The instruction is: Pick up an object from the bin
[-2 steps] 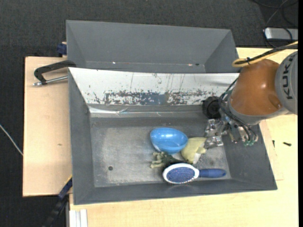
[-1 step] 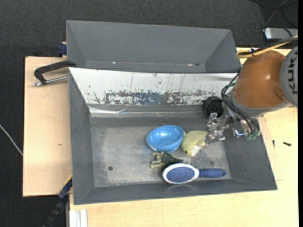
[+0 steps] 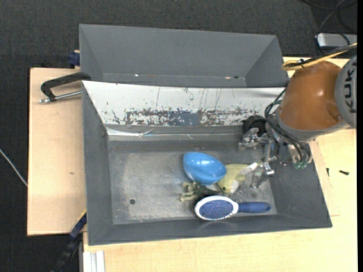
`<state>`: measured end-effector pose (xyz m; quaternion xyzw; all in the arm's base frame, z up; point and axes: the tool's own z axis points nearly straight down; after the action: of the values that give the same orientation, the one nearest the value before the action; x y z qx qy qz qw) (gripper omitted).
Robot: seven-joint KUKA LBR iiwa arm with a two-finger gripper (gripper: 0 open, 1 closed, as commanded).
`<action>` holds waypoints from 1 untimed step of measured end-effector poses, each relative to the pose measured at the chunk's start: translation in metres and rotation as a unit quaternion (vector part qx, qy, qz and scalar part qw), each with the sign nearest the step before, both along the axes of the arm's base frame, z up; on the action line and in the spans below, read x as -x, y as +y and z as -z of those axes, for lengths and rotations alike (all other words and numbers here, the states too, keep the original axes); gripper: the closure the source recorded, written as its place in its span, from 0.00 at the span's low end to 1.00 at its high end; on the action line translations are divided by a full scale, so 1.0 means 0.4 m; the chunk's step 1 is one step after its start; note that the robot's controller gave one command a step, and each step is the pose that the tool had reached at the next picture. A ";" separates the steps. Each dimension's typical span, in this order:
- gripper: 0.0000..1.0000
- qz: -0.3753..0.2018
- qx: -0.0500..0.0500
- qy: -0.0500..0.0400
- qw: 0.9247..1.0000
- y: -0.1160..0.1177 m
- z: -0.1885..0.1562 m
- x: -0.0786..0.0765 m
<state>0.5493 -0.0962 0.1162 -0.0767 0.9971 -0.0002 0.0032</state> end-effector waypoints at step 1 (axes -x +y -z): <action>0.00 -0.027 -0.001 0.002 1.000 0.036 0.116 -0.002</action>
Offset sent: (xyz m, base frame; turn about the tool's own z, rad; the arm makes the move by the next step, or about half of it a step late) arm -0.0005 0.0129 -0.0462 -0.0551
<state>0.5501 -0.0820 0.0698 -0.1039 0.9946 0.0007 0.0014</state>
